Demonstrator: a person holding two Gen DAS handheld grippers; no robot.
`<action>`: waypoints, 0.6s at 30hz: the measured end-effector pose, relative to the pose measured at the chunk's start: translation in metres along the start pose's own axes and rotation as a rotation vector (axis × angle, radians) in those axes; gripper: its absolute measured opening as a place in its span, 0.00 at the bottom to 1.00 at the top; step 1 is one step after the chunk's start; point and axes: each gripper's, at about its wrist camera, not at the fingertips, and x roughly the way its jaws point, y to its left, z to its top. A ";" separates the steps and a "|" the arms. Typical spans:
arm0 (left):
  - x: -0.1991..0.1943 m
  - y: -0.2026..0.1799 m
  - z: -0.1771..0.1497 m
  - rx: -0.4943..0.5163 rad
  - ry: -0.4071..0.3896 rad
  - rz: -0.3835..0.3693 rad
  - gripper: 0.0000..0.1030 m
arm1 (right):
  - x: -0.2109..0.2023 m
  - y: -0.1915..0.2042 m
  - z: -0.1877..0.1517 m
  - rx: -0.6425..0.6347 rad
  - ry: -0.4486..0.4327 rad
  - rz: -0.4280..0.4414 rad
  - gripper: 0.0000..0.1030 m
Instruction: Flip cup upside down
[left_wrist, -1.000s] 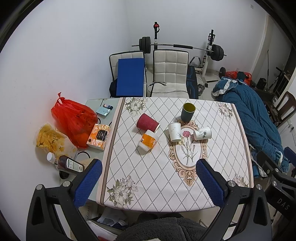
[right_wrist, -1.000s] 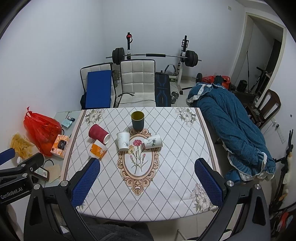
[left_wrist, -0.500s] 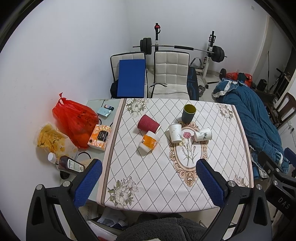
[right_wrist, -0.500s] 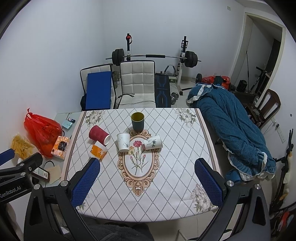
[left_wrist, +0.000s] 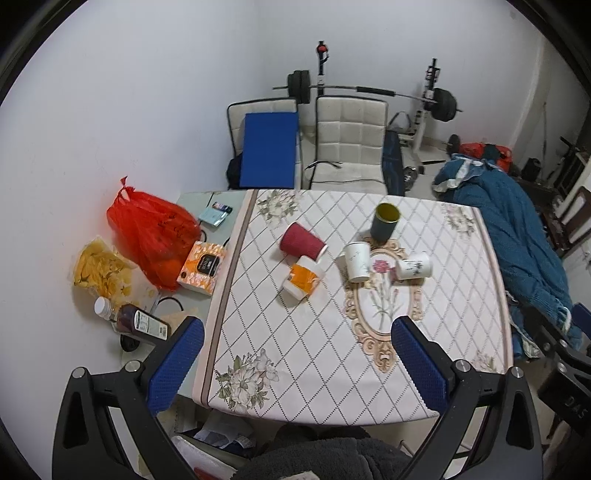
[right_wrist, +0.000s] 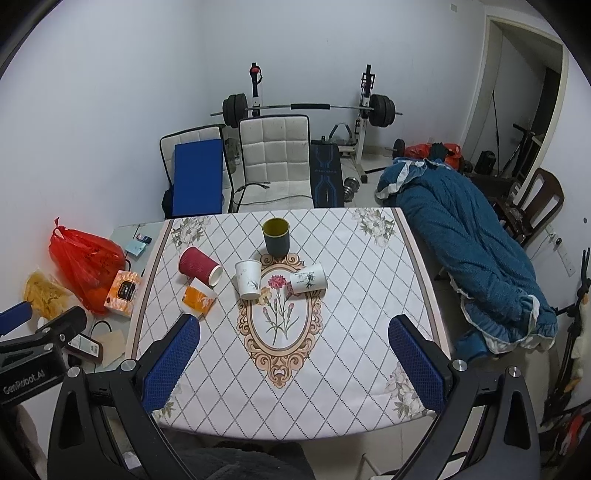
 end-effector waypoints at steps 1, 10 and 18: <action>0.006 0.000 -0.001 -0.004 0.005 0.006 1.00 | 0.006 0.000 -0.001 0.000 0.012 0.002 1.00; 0.099 -0.001 -0.018 0.021 0.142 0.157 1.00 | 0.106 -0.012 -0.031 -0.017 0.194 0.016 1.00; 0.177 -0.001 -0.022 0.082 0.257 0.185 1.00 | 0.216 -0.006 -0.081 -0.084 0.370 -0.006 1.00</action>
